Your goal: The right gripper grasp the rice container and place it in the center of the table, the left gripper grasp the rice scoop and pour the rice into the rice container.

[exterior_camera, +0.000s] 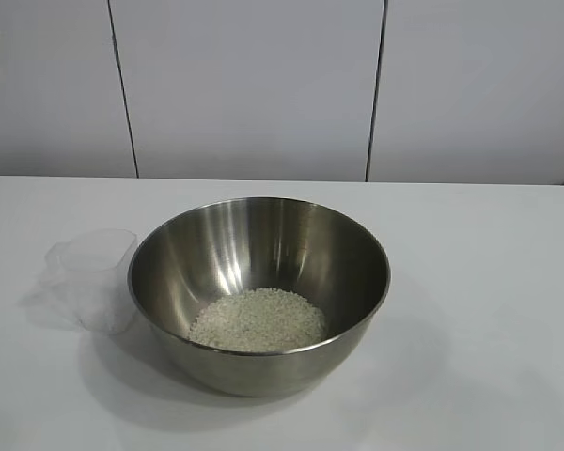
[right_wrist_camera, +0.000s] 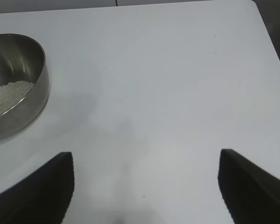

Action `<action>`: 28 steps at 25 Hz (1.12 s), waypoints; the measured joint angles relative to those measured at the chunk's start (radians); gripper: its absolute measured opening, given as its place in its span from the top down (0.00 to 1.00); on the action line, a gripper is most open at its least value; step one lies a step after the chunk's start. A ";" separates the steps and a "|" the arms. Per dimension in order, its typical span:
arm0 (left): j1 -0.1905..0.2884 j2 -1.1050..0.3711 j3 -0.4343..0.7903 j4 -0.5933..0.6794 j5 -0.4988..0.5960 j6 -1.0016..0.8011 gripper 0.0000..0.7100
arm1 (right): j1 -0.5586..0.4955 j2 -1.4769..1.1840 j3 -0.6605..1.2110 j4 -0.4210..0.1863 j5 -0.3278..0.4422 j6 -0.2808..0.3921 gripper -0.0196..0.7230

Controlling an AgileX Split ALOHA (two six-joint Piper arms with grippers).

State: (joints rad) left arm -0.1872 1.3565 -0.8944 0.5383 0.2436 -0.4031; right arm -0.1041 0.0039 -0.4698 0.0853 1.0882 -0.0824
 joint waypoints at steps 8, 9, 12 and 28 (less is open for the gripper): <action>0.180 -0.025 -0.170 -0.817 0.241 0.859 0.33 | 0.000 0.000 0.000 -0.002 0.000 0.000 0.20; 0.230 -0.034 -0.173 -0.885 0.271 0.935 0.33 | 0.000 0.000 0.000 -0.002 0.000 0.000 0.20; 0.392 -0.080 -0.173 -1.002 0.337 1.042 0.33 | 0.000 0.000 0.000 -0.002 0.000 0.000 0.20; 0.441 -0.300 -0.179 -1.026 0.464 0.992 0.33 | 0.000 0.000 0.000 -0.002 -0.001 0.000 0.20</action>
State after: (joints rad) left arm 0.2539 1.0570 -1.0731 -0.4878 0.7081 0.5891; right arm -0.1041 0.0039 -0.4698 0.0829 1.0872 -0.0824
